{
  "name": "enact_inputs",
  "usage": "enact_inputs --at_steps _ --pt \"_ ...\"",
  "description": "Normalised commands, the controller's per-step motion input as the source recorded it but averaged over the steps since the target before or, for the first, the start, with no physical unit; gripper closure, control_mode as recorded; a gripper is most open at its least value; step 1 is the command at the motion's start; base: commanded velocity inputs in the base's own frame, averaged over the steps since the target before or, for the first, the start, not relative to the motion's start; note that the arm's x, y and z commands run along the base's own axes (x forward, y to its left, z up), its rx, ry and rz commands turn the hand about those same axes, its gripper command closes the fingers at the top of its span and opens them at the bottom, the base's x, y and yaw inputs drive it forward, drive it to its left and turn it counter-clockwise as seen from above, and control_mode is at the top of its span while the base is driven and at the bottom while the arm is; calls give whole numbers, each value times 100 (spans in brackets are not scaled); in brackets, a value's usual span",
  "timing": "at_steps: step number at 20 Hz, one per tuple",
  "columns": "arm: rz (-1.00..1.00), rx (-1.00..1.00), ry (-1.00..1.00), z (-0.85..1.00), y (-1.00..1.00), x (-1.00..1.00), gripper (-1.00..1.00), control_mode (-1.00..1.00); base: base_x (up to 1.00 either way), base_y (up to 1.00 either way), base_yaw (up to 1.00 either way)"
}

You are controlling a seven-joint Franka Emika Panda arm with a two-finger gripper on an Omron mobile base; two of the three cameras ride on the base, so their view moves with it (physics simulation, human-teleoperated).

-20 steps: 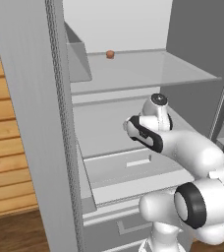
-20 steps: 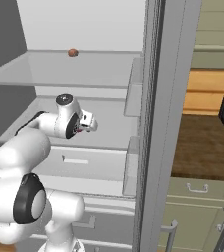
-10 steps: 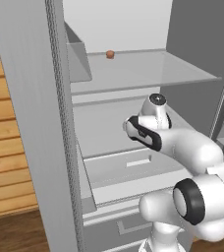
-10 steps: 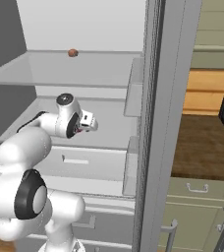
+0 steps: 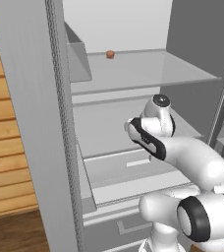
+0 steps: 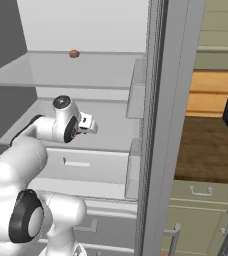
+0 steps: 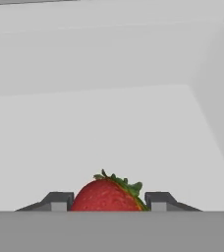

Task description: Take the strawberry from the fridge and place it on top of the pancake, located on the dining counter.

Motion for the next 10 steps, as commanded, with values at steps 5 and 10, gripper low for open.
enact_inputs --at_steps 5,10 --pt "0 1 -5 32 0 -99 100 -100 0 0 0" --pt "0 2 0 74 0 -98 100 -100 0 0 0"
